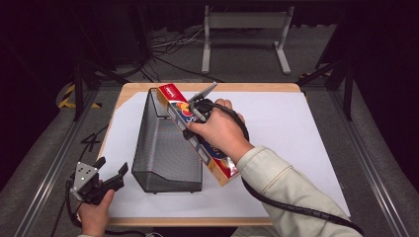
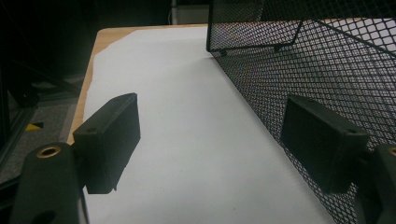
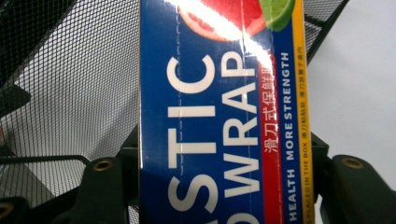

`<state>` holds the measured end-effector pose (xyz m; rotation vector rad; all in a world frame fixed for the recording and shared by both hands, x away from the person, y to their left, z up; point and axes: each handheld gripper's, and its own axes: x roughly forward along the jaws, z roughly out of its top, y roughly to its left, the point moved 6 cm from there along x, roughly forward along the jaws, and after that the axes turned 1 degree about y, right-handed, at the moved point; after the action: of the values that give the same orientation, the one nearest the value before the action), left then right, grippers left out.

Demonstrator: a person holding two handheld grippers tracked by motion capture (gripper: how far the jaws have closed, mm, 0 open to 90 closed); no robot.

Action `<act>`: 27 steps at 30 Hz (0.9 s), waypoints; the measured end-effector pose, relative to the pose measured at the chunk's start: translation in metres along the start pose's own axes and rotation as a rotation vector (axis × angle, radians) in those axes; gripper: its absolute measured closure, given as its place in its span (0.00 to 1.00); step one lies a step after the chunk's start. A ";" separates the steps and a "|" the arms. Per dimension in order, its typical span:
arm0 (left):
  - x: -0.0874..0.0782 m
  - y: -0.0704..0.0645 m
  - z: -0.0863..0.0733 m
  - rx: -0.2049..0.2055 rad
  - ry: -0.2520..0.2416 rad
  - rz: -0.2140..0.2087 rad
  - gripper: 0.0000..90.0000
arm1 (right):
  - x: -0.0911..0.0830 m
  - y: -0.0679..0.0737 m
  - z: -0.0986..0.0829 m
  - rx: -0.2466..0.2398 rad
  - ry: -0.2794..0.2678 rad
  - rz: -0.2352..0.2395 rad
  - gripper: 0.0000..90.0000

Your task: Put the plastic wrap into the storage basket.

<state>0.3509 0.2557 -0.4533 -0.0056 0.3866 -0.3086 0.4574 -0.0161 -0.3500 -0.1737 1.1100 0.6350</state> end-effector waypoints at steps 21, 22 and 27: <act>0.001 0.000 0.000 0.002 0.001 -0.005 0.23 | 0.042 0.017 -0.002 0.119 0.030 0.037 0.45; 0.001 0.000 0.000 0.000 0.002 -0.003 0.23 | 0.043 0.016 -0.002 0.119 0.029 0.037 0.45; 0.001 0.000 -0.001 0.002 0.006 -0.007 0.23 | 0.049 0.017 -0.003 0.106 0.046 0.029 0.45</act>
<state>0.3513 0.2559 -0.4541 -0.0042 0.3919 -0.3164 0.4602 0.0159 -0.3913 -0.0817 1.1891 0.5993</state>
